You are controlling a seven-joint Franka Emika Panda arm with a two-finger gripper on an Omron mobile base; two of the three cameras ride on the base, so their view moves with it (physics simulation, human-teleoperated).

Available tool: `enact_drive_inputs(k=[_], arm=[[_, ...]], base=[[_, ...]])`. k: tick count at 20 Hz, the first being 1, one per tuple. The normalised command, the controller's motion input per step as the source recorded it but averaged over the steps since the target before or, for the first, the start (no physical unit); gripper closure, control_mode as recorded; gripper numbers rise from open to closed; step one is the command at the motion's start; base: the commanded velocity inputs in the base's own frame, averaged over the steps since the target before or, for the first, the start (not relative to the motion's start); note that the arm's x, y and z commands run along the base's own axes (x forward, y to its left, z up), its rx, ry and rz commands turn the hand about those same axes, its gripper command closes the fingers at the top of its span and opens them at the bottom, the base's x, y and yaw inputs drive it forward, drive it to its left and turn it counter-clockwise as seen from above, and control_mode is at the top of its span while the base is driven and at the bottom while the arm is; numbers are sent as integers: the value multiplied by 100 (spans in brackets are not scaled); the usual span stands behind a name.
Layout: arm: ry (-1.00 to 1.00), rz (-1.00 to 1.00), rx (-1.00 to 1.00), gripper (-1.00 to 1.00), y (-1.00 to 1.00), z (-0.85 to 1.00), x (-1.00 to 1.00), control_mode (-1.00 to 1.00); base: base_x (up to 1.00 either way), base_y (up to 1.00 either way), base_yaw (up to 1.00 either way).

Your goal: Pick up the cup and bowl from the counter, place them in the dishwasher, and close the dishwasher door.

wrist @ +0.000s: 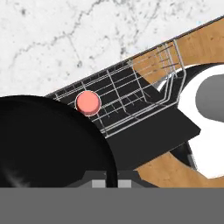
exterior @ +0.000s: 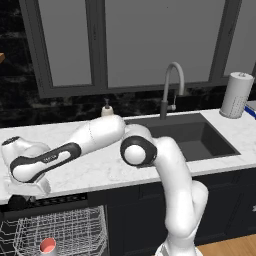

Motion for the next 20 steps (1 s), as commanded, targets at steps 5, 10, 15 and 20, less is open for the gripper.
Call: enact_drive_inputs(k=[5,10,15,20], arm=[[-21,-6,7,100,-49,0,-100,-100],[-18,-6,6,100,-47,-1,-96,-100],[-19,-6,6,100,-50,-4,-91,-100],[-22,-7,9,100,-51,-10,-91,-100]], base=[[0,0,0],[0,0,0],[0,0,0],[0,0,0]])
